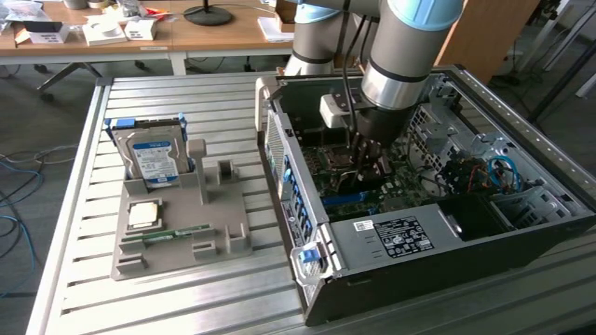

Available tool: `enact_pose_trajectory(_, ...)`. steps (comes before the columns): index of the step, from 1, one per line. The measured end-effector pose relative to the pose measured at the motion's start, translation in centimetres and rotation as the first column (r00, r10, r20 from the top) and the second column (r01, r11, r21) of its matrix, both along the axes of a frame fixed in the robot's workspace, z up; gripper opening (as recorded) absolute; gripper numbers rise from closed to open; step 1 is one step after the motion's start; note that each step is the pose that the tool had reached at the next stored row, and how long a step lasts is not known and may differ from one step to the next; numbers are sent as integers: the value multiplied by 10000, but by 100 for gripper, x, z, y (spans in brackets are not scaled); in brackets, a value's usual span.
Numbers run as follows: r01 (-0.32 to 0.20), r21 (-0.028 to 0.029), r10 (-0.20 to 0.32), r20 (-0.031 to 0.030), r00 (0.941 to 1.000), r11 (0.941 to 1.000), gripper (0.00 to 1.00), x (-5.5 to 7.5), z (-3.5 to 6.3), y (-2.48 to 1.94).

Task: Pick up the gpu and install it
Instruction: 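Insert the gpu into the slot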

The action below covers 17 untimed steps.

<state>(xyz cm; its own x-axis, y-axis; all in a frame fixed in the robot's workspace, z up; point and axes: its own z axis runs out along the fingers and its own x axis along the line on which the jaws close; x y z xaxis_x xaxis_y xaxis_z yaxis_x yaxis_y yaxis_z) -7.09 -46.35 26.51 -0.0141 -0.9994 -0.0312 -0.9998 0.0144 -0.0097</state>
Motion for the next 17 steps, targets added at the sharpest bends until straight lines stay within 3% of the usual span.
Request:
enact_pose_trajectory(7, -26, 1, 26, 35, 10000, 10000, 26, -1, -6, 0)
enact_pose_trajectory(17, -27, 2, 27, 37, 10000, 10000, 26, -1, -22, -4)
